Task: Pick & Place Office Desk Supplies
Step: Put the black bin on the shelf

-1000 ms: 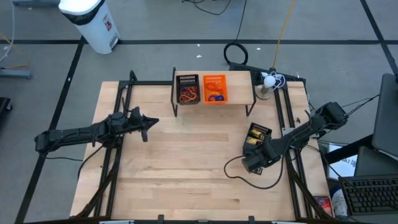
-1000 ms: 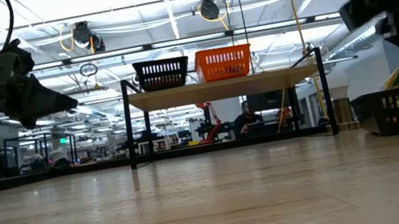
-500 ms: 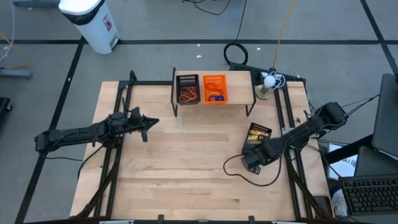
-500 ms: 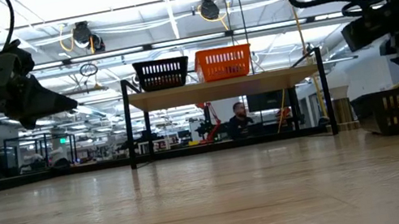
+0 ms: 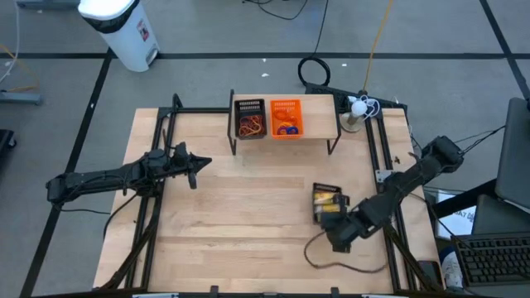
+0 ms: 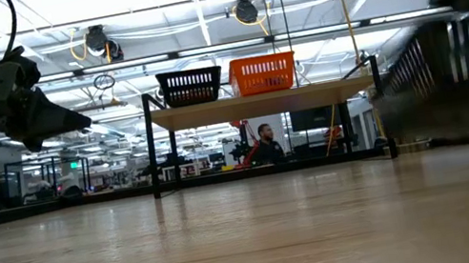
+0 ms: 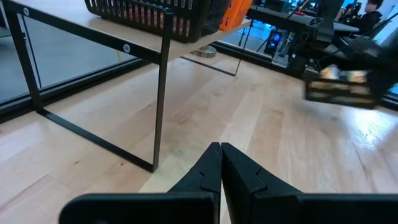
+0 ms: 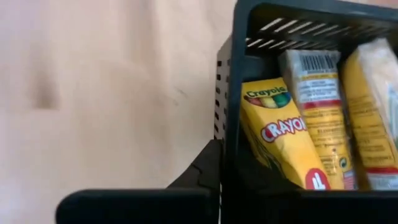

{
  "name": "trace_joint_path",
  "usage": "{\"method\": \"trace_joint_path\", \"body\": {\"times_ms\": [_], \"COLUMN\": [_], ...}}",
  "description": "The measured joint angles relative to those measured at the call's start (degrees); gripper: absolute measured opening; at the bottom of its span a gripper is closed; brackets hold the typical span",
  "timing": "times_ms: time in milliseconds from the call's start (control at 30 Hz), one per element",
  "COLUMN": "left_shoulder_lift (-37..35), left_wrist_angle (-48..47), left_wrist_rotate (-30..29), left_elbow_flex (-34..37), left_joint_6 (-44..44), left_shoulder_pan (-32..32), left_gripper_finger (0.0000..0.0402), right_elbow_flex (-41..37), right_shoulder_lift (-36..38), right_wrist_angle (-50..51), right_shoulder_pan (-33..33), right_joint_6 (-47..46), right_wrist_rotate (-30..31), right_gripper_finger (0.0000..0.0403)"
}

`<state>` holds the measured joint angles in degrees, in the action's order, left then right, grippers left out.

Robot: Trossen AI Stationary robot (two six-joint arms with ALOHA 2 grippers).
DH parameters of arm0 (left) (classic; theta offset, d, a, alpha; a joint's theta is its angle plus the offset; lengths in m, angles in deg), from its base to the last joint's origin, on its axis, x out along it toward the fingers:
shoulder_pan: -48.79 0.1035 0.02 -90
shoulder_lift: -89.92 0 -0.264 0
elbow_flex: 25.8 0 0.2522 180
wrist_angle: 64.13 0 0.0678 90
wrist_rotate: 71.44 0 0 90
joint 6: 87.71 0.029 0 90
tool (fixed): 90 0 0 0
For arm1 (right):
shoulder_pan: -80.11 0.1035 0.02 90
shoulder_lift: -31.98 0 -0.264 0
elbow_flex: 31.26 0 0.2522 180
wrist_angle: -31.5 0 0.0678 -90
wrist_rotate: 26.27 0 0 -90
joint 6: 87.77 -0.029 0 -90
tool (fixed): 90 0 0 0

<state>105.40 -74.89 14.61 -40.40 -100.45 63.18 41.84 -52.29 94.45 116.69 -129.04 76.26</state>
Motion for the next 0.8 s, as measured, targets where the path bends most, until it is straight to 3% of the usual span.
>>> {"method": "trace_joint_path", "body": {"times_ms": [167, 400, 600, 800], "left_shoulder_lift": [0.0, 0.0, 0.0, 0.0], "left_wrist_angle": [0.0, -0.1, -0.3, -0.3], "left_wrist_rotate": [0.0, 1.1, 1.1, 1.1], "left_elbow_flex": [0.0, 0.0, 0.0, 0.0], "left_joint_6": [-1.0, -1.5, -2.0, -1.4], "left_shoulder_pan": [0.0, 0.0, 0.0, 0.0], "left_gripper_finger": [0.0005, 0.0005, 0.0005, 0.0005], "right_elbow_flex": [11.6, 26.6, 34.7, 38.4], "right_shoulder_lift": [0.0, 0.0, 0.0, 0.3], "right_wrist_angle": [6.9, 23.7, 32.5, 36.6], "right_shoulder_pan": [2.8, 1.7, -3.6, -12.9], "right_joint_6": [3.6, 7.4, 14.5, 26.7], "right_wrist_rotate": [7.9, 13.2, 13.5, 11.8], "right_gripper_finger": [0.0001, 0.0001, 0.0001, 0.0]}}
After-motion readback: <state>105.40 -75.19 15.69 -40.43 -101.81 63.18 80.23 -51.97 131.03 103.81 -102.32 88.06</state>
